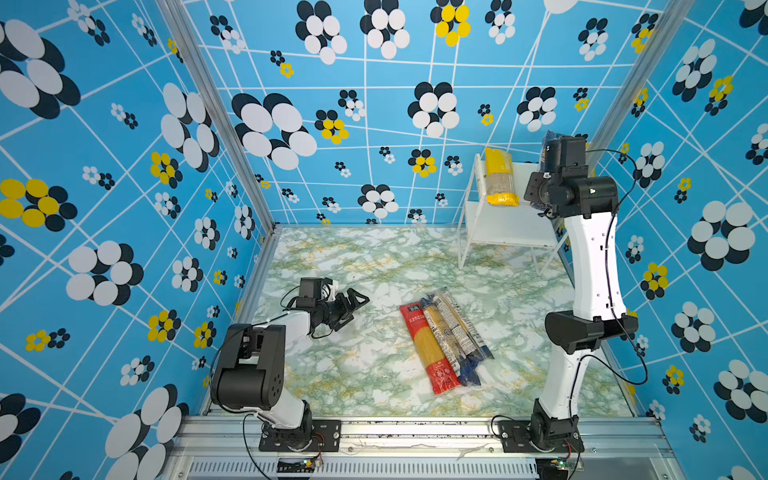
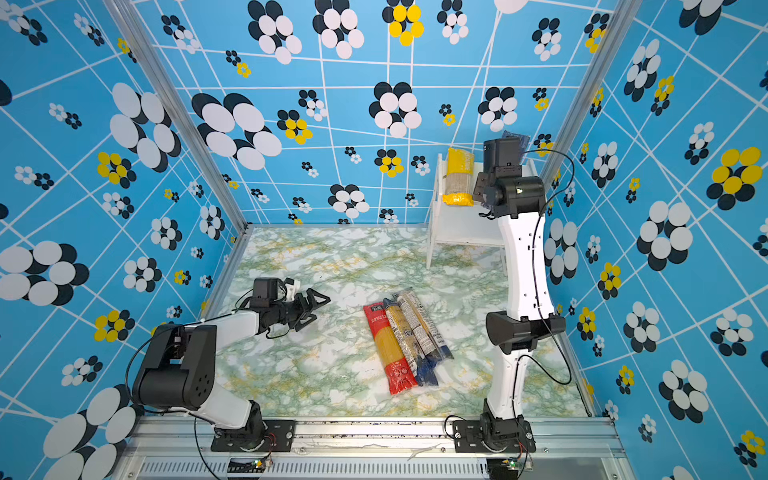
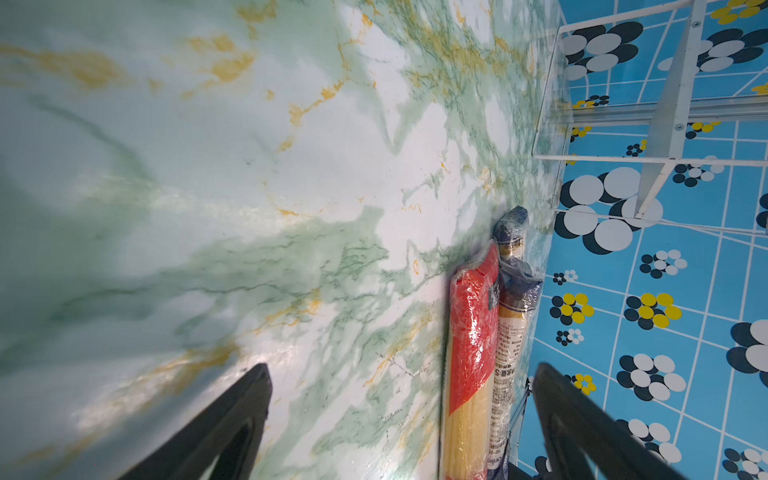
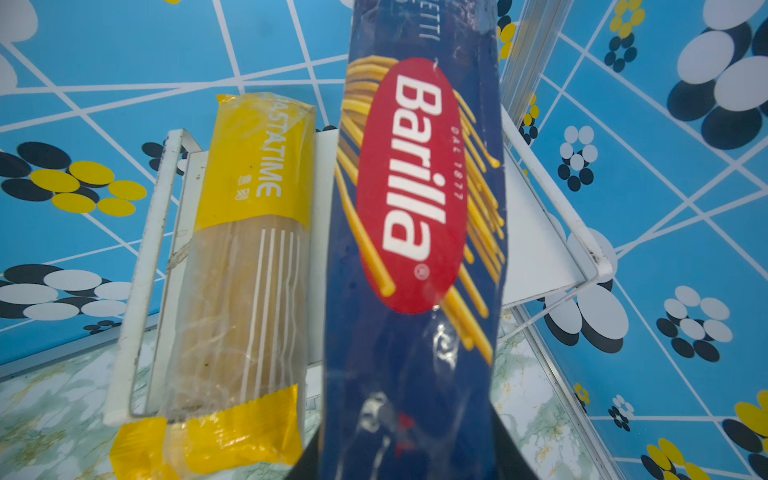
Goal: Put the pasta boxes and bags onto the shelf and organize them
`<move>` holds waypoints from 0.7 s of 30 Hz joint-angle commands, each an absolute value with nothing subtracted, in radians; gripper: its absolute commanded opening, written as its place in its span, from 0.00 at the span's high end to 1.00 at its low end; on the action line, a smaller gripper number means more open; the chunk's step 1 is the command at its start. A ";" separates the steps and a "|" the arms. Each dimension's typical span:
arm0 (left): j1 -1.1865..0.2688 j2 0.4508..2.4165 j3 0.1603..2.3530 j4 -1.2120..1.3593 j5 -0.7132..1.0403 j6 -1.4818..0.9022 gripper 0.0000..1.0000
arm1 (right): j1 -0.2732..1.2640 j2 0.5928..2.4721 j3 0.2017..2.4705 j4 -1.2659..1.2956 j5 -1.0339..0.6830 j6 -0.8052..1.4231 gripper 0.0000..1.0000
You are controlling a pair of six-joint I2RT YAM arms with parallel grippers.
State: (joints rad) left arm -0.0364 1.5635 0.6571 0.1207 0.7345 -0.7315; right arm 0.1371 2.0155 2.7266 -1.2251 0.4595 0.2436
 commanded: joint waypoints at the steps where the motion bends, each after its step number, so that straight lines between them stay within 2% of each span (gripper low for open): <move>1: -0.031 1.582 0.684 0.124 0.754 -0.713 0.01 | 0.137 2.003 2.772 -1.102 0.530 0.225 0.72; 21: -0.029 1.626 0.697 0.145 0.764 -0.713 0.01 | 0.135 2.027 2.771 -1.102 0.555 0.212 0.71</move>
State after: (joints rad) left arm -0.0364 1.6054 0.6708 0.1280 0.7414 -0.7315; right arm 0.1368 2.0602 2.7270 -1.2251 0.4896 0.2165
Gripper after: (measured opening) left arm 0.992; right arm 0.367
